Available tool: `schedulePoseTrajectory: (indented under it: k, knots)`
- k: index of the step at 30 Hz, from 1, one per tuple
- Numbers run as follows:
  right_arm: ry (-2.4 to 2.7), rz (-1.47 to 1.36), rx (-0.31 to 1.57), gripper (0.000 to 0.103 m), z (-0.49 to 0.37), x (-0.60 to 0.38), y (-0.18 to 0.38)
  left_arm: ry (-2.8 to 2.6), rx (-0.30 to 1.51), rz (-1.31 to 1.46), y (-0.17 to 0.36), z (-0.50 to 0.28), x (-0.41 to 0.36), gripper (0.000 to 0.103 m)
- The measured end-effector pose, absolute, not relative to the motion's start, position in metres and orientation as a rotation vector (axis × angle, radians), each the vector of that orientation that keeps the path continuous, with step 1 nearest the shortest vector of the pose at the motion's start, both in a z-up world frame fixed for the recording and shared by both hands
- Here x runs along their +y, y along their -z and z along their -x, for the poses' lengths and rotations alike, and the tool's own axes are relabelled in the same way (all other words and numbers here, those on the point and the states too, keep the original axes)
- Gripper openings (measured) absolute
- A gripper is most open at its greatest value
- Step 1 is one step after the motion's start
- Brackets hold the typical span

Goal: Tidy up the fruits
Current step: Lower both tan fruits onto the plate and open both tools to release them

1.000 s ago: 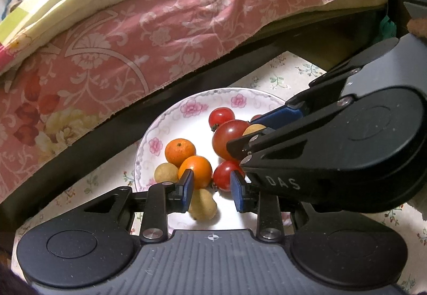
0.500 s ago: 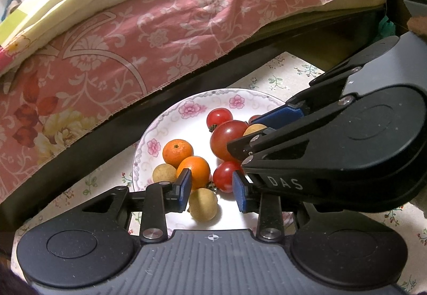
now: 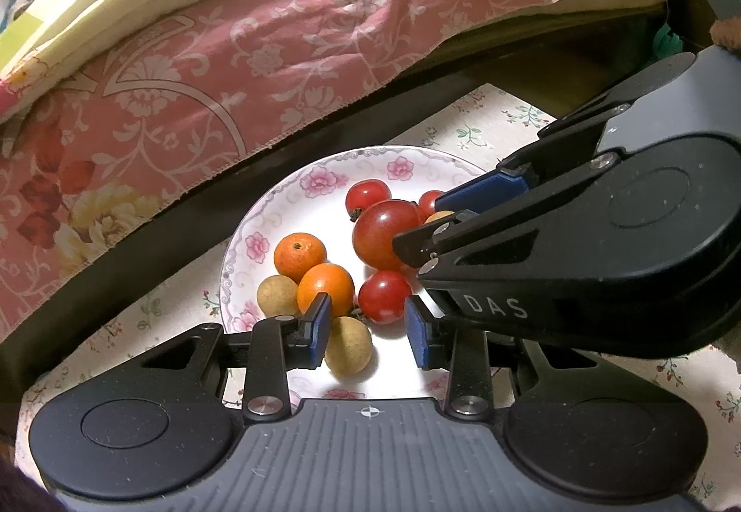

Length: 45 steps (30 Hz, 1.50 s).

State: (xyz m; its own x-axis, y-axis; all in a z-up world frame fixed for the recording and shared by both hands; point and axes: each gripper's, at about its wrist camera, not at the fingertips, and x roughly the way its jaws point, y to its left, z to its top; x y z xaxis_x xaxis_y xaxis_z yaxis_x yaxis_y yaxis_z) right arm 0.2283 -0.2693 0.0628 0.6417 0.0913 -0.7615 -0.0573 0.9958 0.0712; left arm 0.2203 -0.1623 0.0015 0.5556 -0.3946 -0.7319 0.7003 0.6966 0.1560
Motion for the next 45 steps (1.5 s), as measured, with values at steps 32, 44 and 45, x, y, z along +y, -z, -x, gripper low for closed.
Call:
schedulePoseTrajectory:
  k: [32,44,45]
  knots:
    - [-0.031,-0.064,0.905,0.028,-0.205,-0.281,-0.066,0.618,0.754,-0.449,-0.013,-0.202,-0.151,0.046]
    - [-0.018,-0.068,0.912,0.028,-0.185,-0.276,-0.073,0.595,0.746,-0.414,-0.026,-0.186,-0.144,0.056]
    - [-0.017,-0.068,0.911,0.028,-0.184,-0.276,-0.074,0.594,0.745,-0.412,-0.027,-0.184,-0.144,0.057]
